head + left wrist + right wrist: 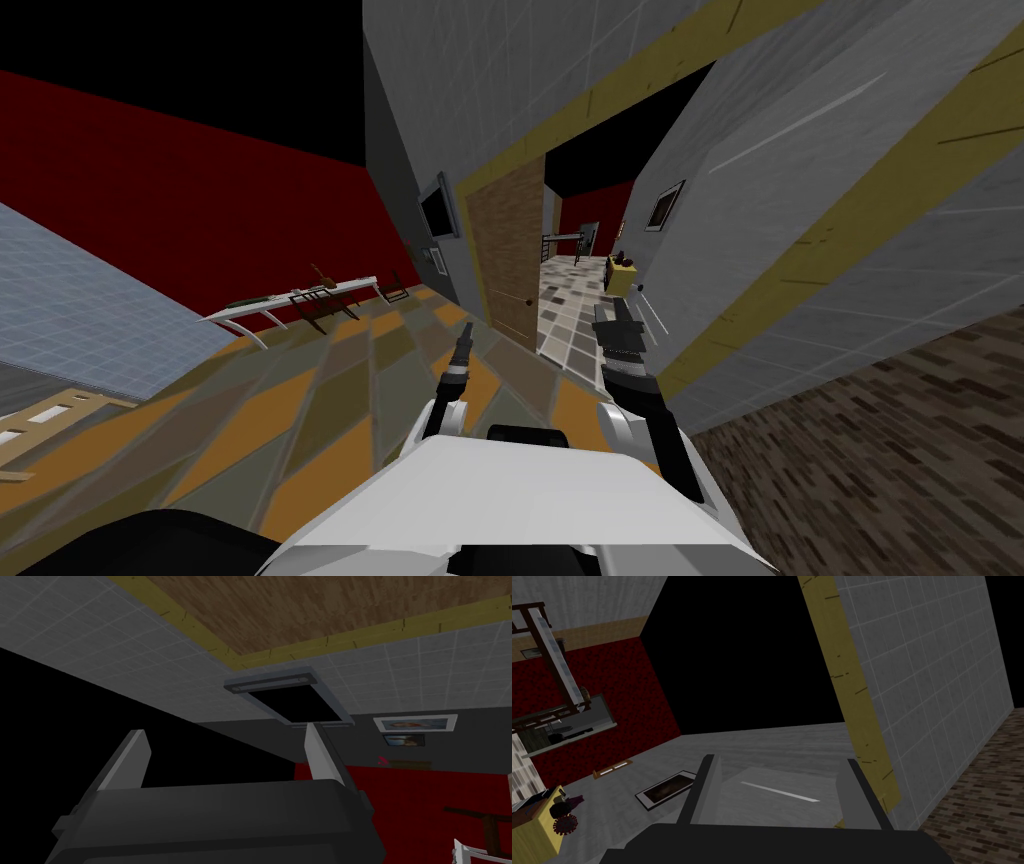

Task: Push the door open

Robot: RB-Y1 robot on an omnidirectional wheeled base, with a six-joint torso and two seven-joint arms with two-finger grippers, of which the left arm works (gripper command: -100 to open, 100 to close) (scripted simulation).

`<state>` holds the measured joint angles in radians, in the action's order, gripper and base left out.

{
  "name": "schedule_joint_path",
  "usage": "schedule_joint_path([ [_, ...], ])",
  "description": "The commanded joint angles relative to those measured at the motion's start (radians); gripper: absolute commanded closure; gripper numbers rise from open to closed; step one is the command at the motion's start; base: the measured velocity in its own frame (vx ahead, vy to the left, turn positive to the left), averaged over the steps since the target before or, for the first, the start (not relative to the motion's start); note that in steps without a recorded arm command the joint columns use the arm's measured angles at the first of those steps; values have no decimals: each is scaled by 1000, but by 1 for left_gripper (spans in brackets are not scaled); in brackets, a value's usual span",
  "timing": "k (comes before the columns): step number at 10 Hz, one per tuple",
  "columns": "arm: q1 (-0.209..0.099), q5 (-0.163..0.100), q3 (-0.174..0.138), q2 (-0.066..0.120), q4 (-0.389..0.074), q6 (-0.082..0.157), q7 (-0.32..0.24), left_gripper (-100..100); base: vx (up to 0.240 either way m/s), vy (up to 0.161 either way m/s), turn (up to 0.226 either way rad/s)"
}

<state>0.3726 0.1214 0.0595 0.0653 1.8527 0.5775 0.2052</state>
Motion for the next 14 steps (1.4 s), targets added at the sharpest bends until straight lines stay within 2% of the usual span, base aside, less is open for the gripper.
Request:
schedule_joint_path([
  [1, -10, 18, 3, 4, -38, 16, 35, -100, 101, -23, -15],
  [14, -100, 164, 13, 31, -329, 106, 307, -100, 100, -17, -16],
])
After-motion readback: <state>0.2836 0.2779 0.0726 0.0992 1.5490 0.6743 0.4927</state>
